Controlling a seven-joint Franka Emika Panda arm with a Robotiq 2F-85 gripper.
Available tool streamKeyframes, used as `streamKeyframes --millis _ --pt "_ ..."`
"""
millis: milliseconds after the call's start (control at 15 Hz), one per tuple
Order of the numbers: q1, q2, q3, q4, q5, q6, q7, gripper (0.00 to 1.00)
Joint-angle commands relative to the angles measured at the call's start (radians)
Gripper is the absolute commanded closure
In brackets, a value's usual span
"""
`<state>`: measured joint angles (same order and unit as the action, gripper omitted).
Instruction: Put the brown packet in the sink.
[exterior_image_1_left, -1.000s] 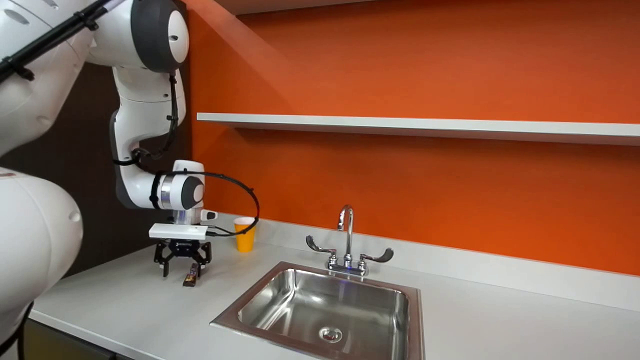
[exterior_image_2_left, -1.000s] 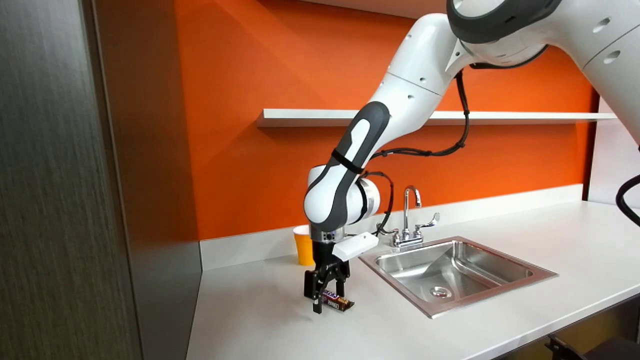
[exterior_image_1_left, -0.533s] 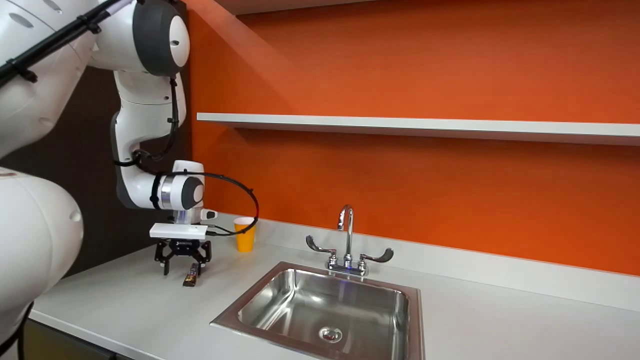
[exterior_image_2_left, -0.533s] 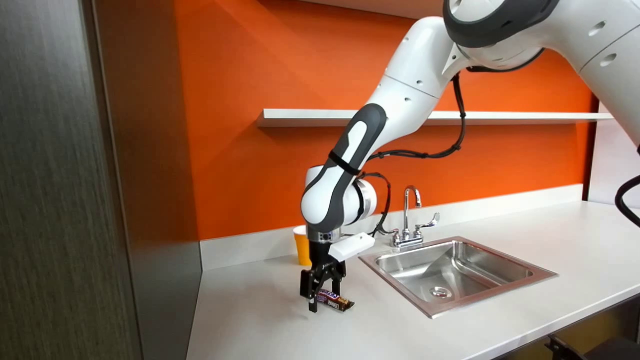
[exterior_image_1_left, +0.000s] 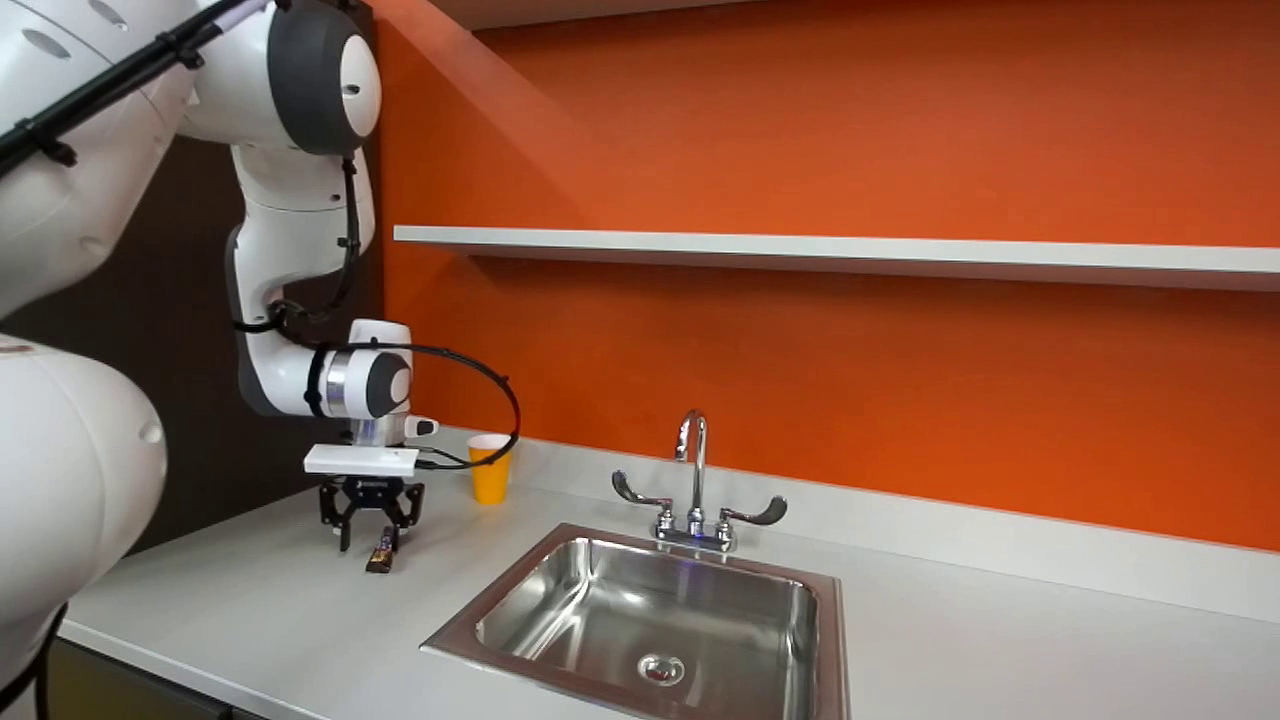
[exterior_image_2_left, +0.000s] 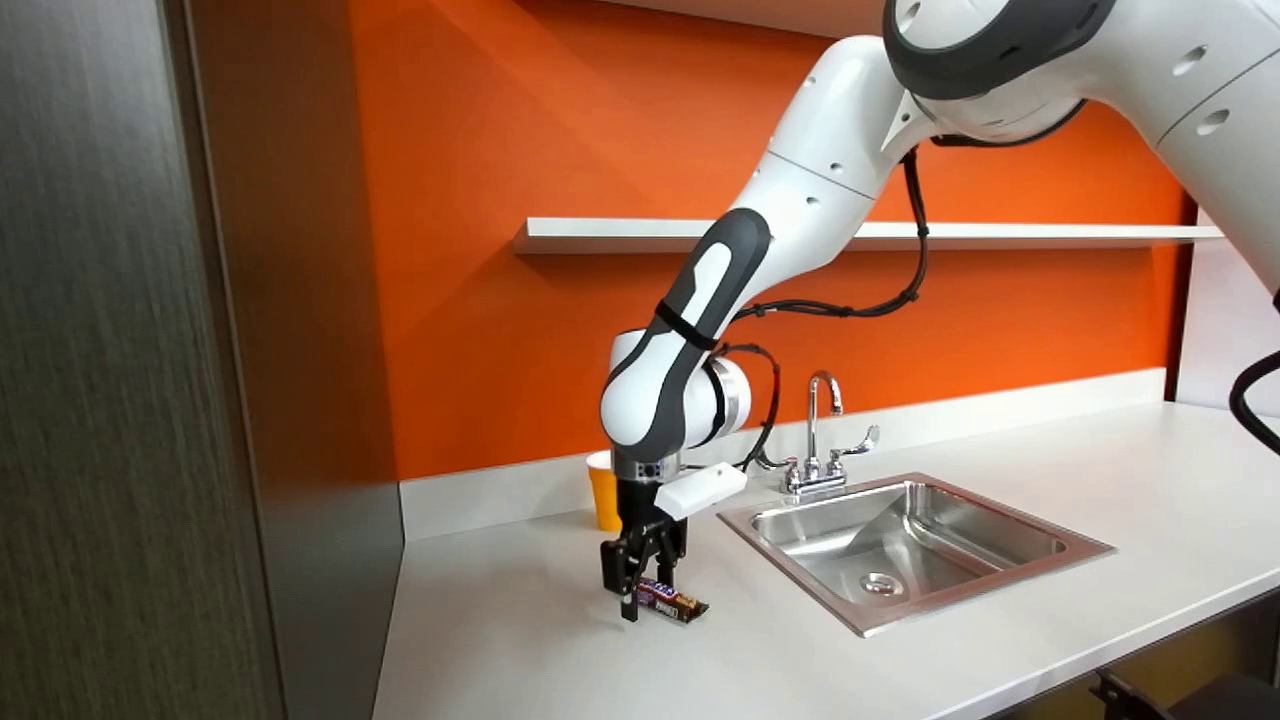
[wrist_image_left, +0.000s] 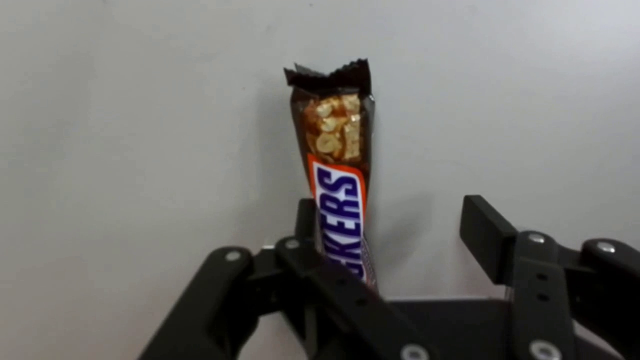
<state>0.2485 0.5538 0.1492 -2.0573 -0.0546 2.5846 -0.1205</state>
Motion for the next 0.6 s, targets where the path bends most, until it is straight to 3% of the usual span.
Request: streamKeyframes --millis 0,400,533 --pt "0.0 0.008 -0.005 0.023 -0.025 -0.006 0.028 0.56" --pt "-0.005 0.008 -0.007 0.032 -0.02 -0.01 0.027 1.0" --pt "-0.006 0.01 -0.01 0.036 -0.019 -0.012 0.03 0.96"
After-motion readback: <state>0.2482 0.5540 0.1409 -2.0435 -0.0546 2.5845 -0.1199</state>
